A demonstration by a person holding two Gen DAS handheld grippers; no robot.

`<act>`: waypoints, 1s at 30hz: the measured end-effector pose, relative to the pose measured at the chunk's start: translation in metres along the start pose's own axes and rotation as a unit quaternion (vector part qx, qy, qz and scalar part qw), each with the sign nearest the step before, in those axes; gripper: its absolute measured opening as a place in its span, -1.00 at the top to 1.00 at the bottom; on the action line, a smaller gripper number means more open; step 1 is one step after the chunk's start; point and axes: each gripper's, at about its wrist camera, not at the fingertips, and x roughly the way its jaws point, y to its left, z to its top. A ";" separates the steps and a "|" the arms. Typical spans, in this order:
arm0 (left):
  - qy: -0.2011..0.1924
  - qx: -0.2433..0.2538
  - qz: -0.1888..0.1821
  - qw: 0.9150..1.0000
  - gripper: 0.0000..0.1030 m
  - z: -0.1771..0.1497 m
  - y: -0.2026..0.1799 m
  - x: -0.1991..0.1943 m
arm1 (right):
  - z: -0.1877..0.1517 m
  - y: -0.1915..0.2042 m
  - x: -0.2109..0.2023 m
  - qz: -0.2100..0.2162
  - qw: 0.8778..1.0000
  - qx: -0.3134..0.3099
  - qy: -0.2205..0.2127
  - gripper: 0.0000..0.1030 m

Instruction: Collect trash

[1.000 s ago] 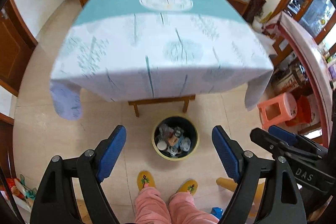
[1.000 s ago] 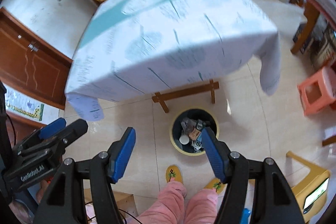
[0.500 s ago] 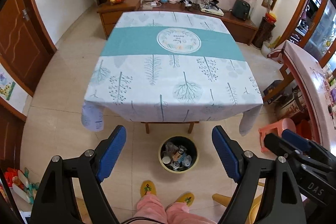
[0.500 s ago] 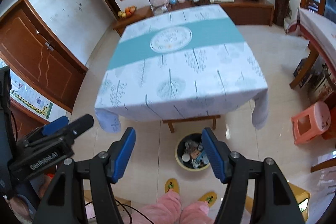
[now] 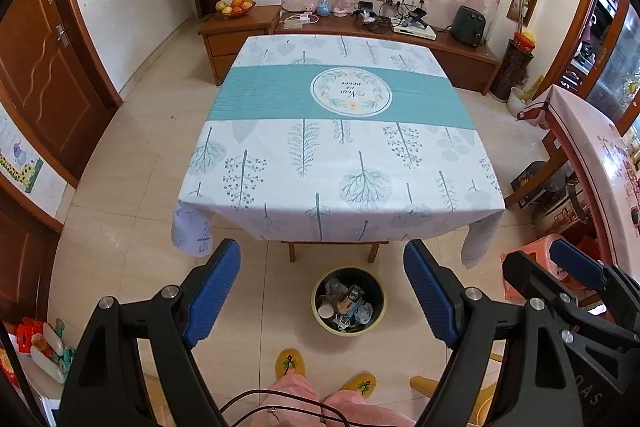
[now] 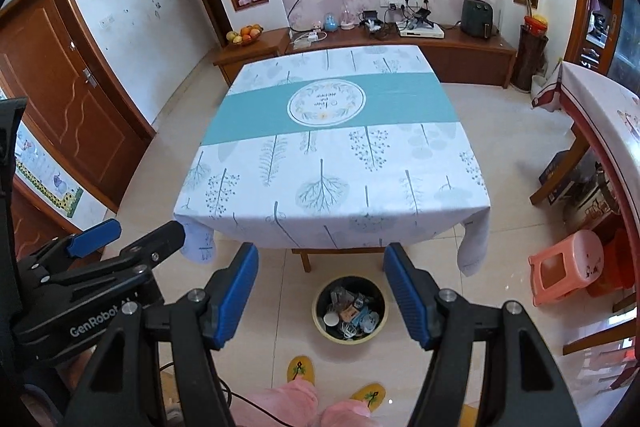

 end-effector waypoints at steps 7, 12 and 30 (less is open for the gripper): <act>-0.012 0.006 -0.006 1.000 -0.60 0.012 -0.004 -0.002 | 0.009 -0.001 -0.003 -0.005 1.000 0.011 -0.010 -0.28; -0.019 0.014 -0.006 1.000 -0.60 0.018 -0.007 -0.003 | 0.011 0.003 -0.005 -0.009 1.000 0.009 -0.018 -0.28; -0.026 0.024 0.000 0.999 -0.59 0.018 -0.002 -0.003 | 0.006 0.006 -0.003 -0.013 1.000 0.024 -0.015 -0.28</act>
